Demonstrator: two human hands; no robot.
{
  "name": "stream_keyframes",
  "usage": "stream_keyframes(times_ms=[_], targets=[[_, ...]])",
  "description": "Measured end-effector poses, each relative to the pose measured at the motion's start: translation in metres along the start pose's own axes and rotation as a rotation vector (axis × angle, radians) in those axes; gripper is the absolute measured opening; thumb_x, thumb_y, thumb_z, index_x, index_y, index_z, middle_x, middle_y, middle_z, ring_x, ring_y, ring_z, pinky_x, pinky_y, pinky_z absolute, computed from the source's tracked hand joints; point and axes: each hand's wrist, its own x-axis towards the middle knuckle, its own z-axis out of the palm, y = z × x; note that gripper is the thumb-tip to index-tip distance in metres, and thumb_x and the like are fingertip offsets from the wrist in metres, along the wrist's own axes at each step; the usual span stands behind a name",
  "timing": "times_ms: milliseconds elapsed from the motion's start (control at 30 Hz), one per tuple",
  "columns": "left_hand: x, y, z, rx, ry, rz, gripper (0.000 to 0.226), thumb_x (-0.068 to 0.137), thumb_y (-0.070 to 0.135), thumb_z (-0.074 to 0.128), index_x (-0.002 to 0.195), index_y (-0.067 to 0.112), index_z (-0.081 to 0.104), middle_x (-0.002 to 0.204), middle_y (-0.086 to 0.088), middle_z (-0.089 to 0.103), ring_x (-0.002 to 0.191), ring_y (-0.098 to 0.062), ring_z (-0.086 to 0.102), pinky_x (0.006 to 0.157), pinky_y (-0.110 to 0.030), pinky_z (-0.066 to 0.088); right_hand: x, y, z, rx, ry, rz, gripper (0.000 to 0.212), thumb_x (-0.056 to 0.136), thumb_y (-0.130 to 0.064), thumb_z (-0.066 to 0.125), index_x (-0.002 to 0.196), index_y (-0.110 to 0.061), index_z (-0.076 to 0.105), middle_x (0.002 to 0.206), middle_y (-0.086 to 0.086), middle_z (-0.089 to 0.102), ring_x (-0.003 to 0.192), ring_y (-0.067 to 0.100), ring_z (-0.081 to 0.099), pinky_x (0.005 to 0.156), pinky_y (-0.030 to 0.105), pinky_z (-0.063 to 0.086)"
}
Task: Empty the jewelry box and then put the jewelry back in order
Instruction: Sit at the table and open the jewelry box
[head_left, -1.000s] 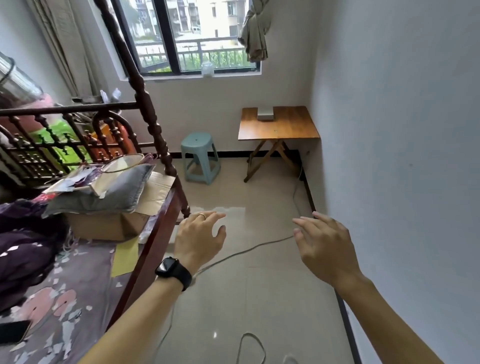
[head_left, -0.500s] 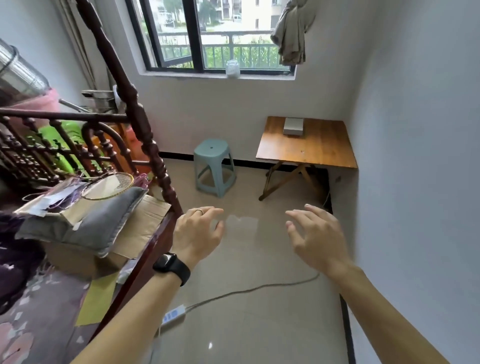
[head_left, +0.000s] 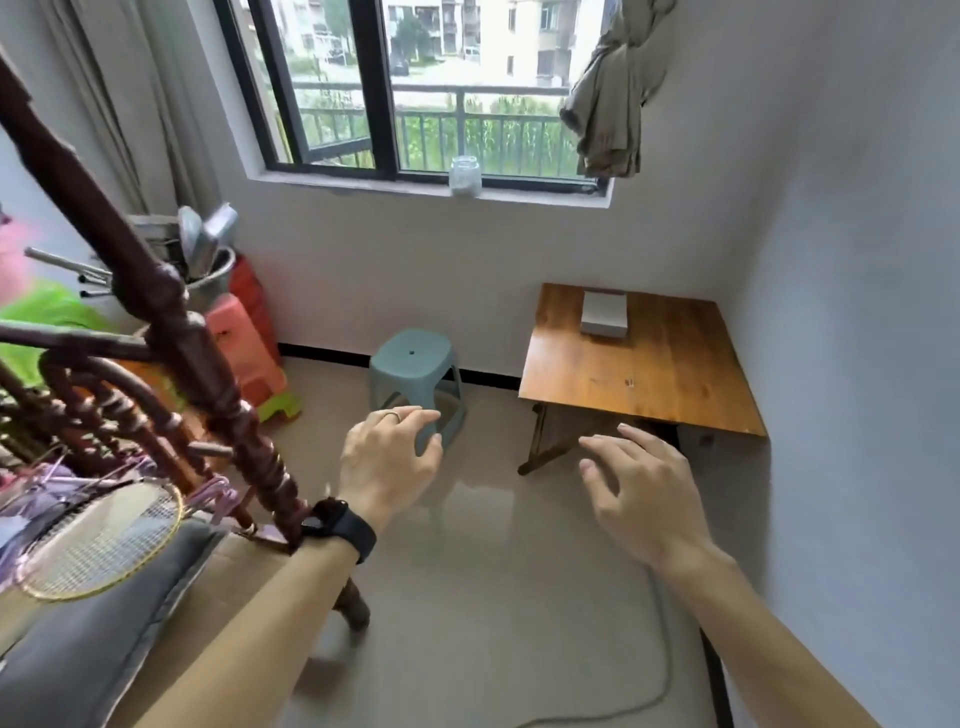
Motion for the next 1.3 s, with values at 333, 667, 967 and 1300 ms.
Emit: stream_keyframes(times_ms=[333, 667, 967, 1300], targets=[[0.202, -0.032, 0.069, 0.03, 0.031, -0.005, 0.031, 0.09, 0.039, 0.064, 0.12, 0.035, 0.069, 0.125, 0.008, 0.067, 0.123, -0.017, 0.055, 0.103, -0.038, 0.042, 0.204, 0.034, 0.09, 0.043, 0.016, 0.005, 0.03, 0.097, -0.036, 0.059, 0.124, -0.029, 0.069, 0.126, -0.009, 0.069, 0.137, 0.018, 0.048, 0.113, 0.047, 0.033], [0.415, -0.061, 0.128, 0.083, 0.001, -0.071, 0.033, 0.09, 0.038, 0.065, 0.123, 0.033, 0.069, 0.126, 0.007, 0.067, 0.124, -0.018, 0.055, 0.104, -0.039, 0.042, 0.421, 0.077, 0.17, 0.073, -0.082, 0.036, 0.036, 0.1, -0.041, 0.052, 0.132, -0.032, 0.064, 0.134, -0.014, 0.064, 0.14, 0.01, 0.041, 0.117, 0.044, 0.031], [0.589, -0.098, 0.197, 0.088, -0.099, -0.007, 0.035, 0.092, 0.041, 0.06, 0.127, 0.036, 0.065, 0.13, 0.01, 0.063, 0.128, -0.014, 0.051, 0.108, -0.036, 0.036, 0.57, 0.094, 0.244, 0.026, -0.095, 0.107, 0.034, 0.099, -0.041, 0.053, 0.131, -0.033, 0.064, 0.133, -0.016, 0.063, 0.14, 0.011, 0.043, 0.117, 0.043, 0.028], [0.784, -0.09, 0.29, 0.041, -0.338, 0.26, 0.038, 0.095, 0.042, 0.054, 0.132, 0.038, 0.06, 0.136, 0.013, 0.059, 0.132, -0.013, 0.046, 0.108, -0.033, 0.036, 0.673, 0.118, 0.289, -0.047, -0.033, 0.409, 0.033, 0.099, -0.041, 0.054, 0.129, -0.032, 0.066, 0.132, -0.013, 0.065, 0.134, 0.013, 0.049, 0.111, 0.039, 0.039]])
